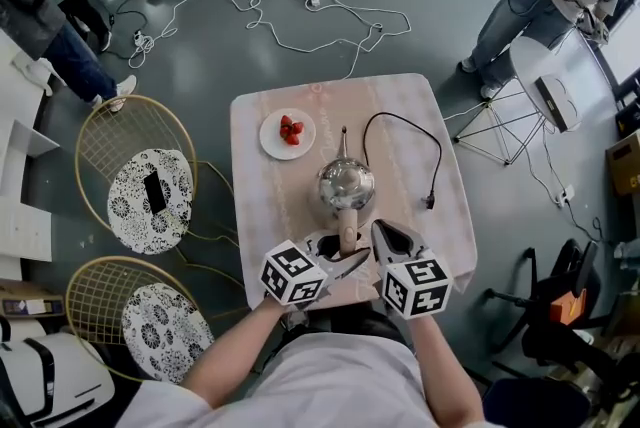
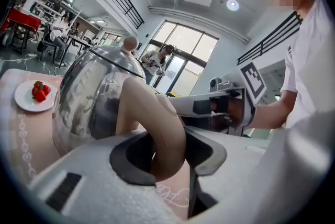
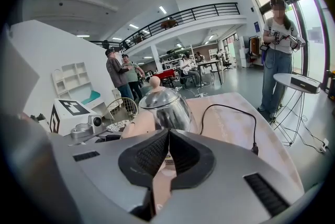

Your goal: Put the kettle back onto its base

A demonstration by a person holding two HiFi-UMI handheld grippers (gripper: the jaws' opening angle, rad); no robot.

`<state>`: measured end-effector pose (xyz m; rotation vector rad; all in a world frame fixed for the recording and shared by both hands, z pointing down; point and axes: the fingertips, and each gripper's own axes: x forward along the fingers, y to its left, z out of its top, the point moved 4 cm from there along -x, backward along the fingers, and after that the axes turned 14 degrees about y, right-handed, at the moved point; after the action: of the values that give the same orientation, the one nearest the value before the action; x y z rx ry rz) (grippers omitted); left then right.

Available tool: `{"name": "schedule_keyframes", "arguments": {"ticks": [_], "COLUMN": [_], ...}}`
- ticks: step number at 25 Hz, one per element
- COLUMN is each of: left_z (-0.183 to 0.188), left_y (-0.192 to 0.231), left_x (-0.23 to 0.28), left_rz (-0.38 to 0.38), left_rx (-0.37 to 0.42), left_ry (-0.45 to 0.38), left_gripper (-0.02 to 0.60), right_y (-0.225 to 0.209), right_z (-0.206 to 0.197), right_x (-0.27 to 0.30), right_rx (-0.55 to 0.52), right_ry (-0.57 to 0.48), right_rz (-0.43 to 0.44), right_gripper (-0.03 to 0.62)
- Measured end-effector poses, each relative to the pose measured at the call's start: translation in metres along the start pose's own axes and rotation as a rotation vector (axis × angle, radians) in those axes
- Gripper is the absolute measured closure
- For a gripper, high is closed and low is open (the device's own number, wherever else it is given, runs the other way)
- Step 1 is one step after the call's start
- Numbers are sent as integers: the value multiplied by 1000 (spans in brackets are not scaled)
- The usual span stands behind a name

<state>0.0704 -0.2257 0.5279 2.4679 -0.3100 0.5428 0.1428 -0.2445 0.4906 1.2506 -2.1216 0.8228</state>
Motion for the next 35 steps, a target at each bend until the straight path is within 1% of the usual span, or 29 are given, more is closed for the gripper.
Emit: {"name": "schedule_keyframes", "arguments": {"ticks": [7,11,18,26,29,35], "left_z": [-3,-3,-6,-9,-11,-15], "left_y": [12,12,12,18,20,20], "left_x": [7,7,7,-11,-19,-32], "left_rz": [17,23,35,85,110,136], "left_rx": [3,1,-4,-37,-41,-39], "left_ry": [42,35,44,30,25,12], "left_gripper": [434,434,433,417,417,417], "right_y": [-4,-7,1,12,18,29], "right_z": [-4,-2,-4,-5,-5,-8], "right_x": [-5,-7,-5,-10,-13,-17], "right_rx": [3,6,1,-2,-4,1], "right_ry": [5,2,1,-14,-21,-36], "right_rz": [-10,-14,-3,-2,-2,-8], "right_gripper": [589,589,588,589,588,589]}}
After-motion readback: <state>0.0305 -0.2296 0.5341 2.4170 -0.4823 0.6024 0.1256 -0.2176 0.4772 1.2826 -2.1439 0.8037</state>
